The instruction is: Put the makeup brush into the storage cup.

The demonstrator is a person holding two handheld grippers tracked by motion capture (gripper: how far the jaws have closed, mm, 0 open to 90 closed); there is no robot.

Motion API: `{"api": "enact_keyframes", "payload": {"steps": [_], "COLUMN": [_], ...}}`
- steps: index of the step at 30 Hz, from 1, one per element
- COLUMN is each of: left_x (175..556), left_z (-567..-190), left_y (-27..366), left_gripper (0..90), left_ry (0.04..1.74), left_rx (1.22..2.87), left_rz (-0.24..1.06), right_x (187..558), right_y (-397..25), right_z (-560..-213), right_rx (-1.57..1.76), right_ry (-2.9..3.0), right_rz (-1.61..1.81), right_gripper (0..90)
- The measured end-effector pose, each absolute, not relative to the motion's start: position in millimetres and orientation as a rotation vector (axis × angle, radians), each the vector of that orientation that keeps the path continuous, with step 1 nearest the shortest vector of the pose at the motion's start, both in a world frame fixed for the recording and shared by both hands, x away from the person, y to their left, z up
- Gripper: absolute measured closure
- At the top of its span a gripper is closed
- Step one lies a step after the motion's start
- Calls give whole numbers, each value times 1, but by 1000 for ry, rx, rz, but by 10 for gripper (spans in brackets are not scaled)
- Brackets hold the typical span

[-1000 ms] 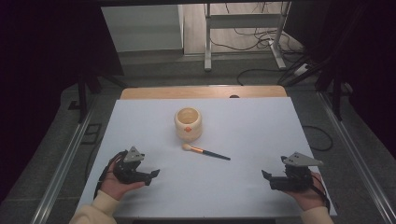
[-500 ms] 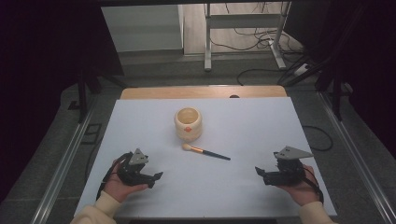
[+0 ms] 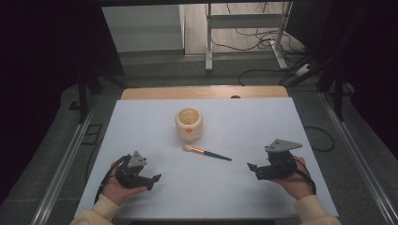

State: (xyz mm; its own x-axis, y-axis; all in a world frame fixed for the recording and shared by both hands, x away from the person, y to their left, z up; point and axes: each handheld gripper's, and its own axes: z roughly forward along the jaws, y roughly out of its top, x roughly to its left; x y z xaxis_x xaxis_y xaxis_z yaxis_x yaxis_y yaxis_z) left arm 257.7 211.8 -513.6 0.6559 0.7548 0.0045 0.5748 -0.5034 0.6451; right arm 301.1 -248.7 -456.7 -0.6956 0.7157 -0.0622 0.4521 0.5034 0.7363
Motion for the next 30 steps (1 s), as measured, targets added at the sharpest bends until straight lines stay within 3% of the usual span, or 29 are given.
{"api": "enact_keyframes", "payload": {"steps": [30], "left_x": [249], "left_z": [-515], "left_y": [224], "left_gripper": [152], "left_ry": [1036], "left_rx": [2253], "left_rz": [391], "right_x": [321], "right_y": [-193], "right_z": [-428], "right_rx": [798], "right_ry": [2547], "right_rz": [946], "right_gripper": [116]}}
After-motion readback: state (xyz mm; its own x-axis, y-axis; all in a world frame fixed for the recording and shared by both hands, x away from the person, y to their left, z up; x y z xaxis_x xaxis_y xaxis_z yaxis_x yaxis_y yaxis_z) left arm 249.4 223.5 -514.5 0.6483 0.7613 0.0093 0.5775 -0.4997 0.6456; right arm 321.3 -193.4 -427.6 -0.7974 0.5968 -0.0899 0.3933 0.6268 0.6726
